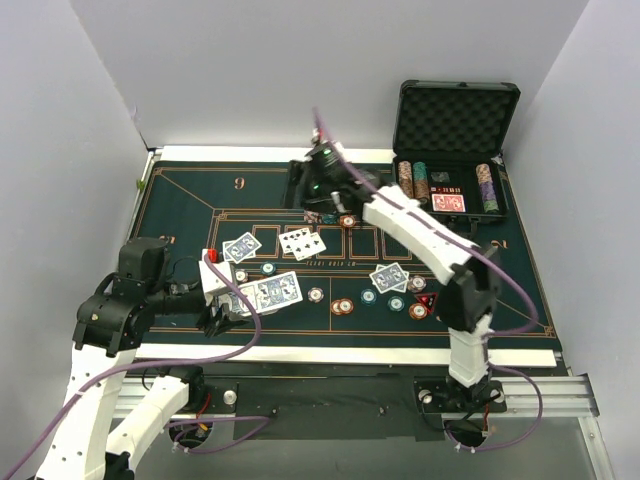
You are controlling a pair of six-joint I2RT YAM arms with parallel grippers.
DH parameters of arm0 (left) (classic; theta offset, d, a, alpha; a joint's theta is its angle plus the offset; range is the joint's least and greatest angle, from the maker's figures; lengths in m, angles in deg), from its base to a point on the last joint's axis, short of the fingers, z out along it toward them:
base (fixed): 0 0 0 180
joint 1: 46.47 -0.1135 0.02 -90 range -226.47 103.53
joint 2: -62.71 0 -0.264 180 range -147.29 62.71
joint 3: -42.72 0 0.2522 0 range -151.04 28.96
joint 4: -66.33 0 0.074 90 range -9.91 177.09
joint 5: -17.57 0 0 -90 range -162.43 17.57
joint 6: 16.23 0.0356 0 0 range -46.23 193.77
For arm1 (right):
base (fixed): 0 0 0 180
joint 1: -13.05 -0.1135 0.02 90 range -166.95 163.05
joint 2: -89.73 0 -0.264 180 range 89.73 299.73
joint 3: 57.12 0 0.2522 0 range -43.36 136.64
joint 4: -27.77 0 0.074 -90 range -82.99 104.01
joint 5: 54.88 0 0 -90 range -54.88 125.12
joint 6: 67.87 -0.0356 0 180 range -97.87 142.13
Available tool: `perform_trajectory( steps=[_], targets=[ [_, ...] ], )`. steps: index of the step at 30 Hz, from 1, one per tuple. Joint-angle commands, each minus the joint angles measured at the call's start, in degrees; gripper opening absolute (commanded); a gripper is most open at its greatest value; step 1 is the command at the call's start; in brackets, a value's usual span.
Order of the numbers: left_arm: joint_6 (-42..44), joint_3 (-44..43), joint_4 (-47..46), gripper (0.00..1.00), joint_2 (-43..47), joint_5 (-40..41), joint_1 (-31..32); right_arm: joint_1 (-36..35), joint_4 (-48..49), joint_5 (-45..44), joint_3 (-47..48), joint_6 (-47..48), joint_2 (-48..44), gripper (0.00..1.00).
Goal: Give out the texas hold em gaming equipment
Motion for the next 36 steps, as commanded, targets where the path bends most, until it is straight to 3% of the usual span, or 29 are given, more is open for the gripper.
perform_trajectory(
  steps=[1,11,16,21,26,36],
  targets=[
    [0.15,-0.64,-1.44,0.29,0.65,-2.03,-0.31,3.40,3.96,6.60,-7.40,-4.08,-12.86,0.77],
    [0.68,-0.02,-1.79,0.29,0.03,-2.30,-0.31,3.85,17.50,21.54,-33.69,-14.00,-39.56,0.96],
    [0.85,0.51,-2.05,0.29,0.03,-2.21,-0.22,0.34,21.63,21.81,-41.69,-16.30,-46.09,0.98],
    [0.24,0.95,-2.85,0.29,-0.14,-2.03,-0.22,-6.86,23.40,18.04,-43.20,-18.50,-47.42,0.99],
    [0.06,1.04,-3.11,0.29,-0.32,-1.77,-0.22,-11.26,25.95,17.33,-43.99,-20.43,-43.99,0.96],
    [-0.03,0.60,-3.55,0.29,-0.58,-1.59,-0.22,-15.75,26.04,13.82,-45.40,-20.87,-40.47,0.73]
  ],
)
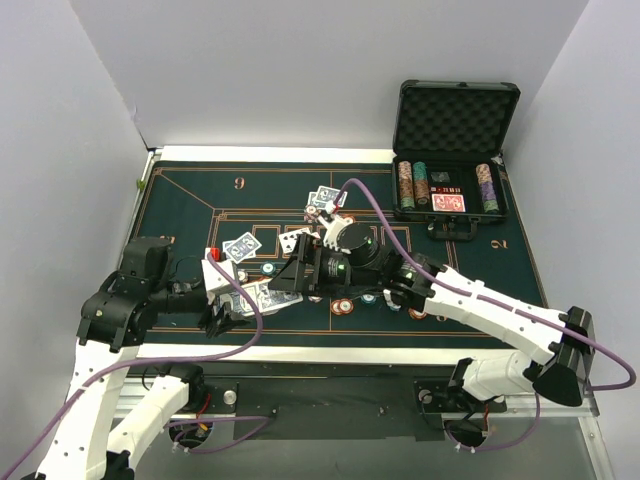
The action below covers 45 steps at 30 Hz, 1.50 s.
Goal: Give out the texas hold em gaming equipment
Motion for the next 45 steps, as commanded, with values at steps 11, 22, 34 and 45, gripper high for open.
perform_trajectory(
  steps=[11,22,34,45],
  targets=[
    [-0.11,-1.42,-3.62,0.29,-0.54,-1.31,-0.22,-0.34,2.10,-3.74,-2.74,-2.21,-1.17,0.36],
    [-0.38,-1.68,-4.23,0.29,-1.07,-1.48,-0.22,1.68,-0.97,-4.62,-3.89,-1.60,-4.87,0.30],
    [-0.38,-1.33,-4.32,0.29,-0.81,-1.31,-0.14,4.05,-4.04,-4.27,-3.54,-0.81,-8.56,0.18],
    [-0.29,-1.42,-4.23,0.29,-0.45,-1.13,-0.22,11.25,-9.05,-1.63,-0.55,2.17,-11.55,0.07]
  ],
)
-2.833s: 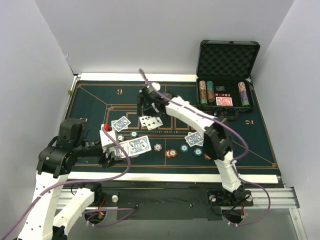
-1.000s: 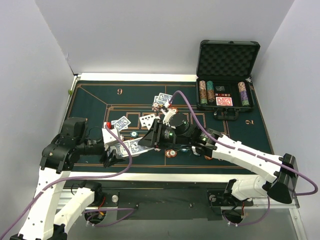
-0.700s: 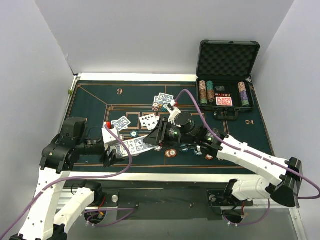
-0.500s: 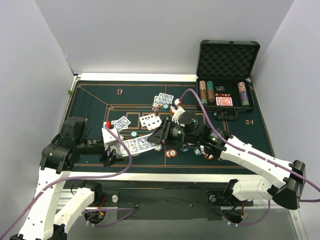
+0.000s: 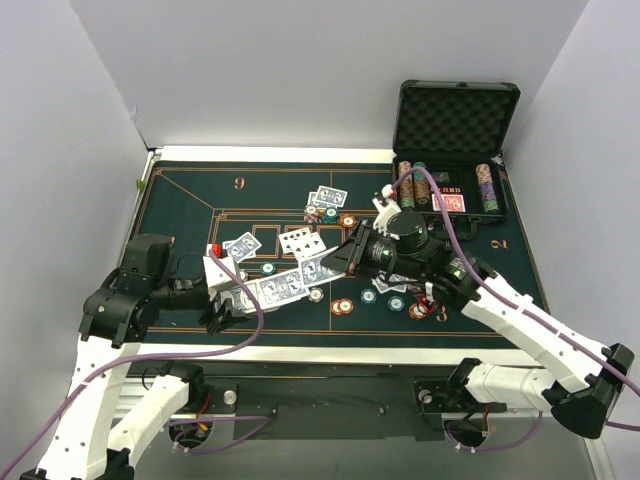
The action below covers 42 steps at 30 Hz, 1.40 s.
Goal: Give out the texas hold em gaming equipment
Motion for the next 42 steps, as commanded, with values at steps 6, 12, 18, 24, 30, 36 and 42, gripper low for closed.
perform_trajectory(
  steps=[6,12,18,24,30,36,42],
  targets=[
    [-0.18,-1.24,-2.96,0.29,1.34,-1.66,-0.22,5.94,-8.88,1.98,8.74,6.48,-0.66,0.06],
    [-0.44,-1.24,-2.96,0.29,1.69,-1.83,-0.22,13.24,-13.98,2.59,14.28,11.14,3.28,0.06],
    [-0.62,-1.59,-2.61,0.29,1.78,-2.01,-0.22,14.21,-18.82,-4.60,17.89,19.83,15.67,0.00],
    [-0.53,-1.86,-1.91,0.29,2.04,-1.75,-0.31,13.95,-23.30,-19.17,25.00,26.25,30.96,0.00],
    [-0.27,-1.86,-1.56,0.29,2.13,-1.48,-0.31,10.70,-28.93,-32.09,38.51,30.65,44.66,0.00],
    [-0.27,-2.38,-1.29,0.29,1.96,-1.39,-0.22,5.51,-38.06,-48.46,54.15,35.31,58.36,0.00],
    [-0.01,-3.35,0.02,0.29,1.52,-1.66,-0.22,2.70,-46.50,-55.15,66.49,36.63,72.53,0.00]
  ],
)
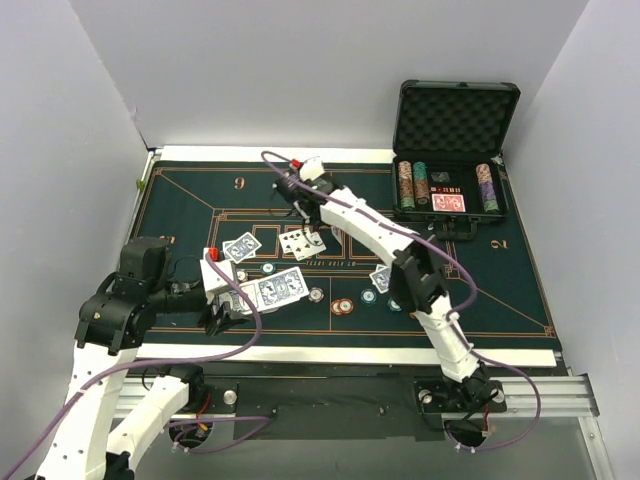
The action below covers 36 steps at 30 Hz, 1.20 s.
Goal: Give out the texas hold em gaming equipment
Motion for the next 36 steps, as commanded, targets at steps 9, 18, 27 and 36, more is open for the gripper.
perform_trajectory(
  steps=[9,18,27,36],
  targets=[
    [0.81,-3.07,-0.08,0.29,-0.63,-1.48,-0.31,-3.90,-11.06,-10.88,6.39,2.39,12.66,0.00],
    [0.72,-3.16,-0.08,0.29,-1.07,-1.39,-0.22,-5.13,-5.97,-5.87,6.66,-0.16,13.90,0.00],
    [0.72,-2.72,-0.44,0.29,-0.98,-1.39,-0.31,-6.18,1.06,-2.44,1.39,-4.38,11.70,0.00],
    [1.07,-2.10,0.00,0.29,-0.28,-0.69,-0.31,-6.36,5.89,0.46,-2.57,-7.81,10.30,0.00]
  ],
)
